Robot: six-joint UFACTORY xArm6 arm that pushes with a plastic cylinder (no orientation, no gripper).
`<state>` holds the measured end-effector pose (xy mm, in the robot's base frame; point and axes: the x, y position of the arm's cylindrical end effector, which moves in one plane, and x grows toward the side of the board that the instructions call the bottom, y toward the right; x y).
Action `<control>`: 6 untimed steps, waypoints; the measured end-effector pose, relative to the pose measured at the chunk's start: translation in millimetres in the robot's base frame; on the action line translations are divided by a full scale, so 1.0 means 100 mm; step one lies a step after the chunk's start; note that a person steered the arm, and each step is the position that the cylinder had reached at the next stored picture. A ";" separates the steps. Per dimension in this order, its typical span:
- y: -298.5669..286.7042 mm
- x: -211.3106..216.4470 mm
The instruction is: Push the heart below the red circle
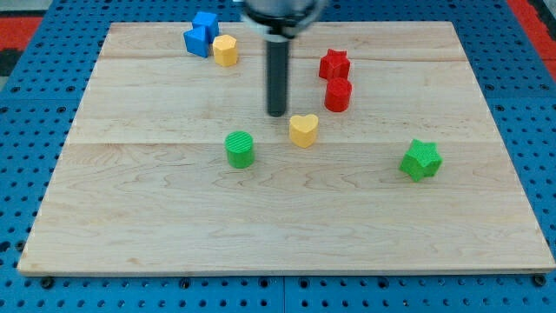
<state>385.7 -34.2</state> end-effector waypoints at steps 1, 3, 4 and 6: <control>-0.09 0.19; 0.40 0.37; 0.65 0.37; 0.65 0.26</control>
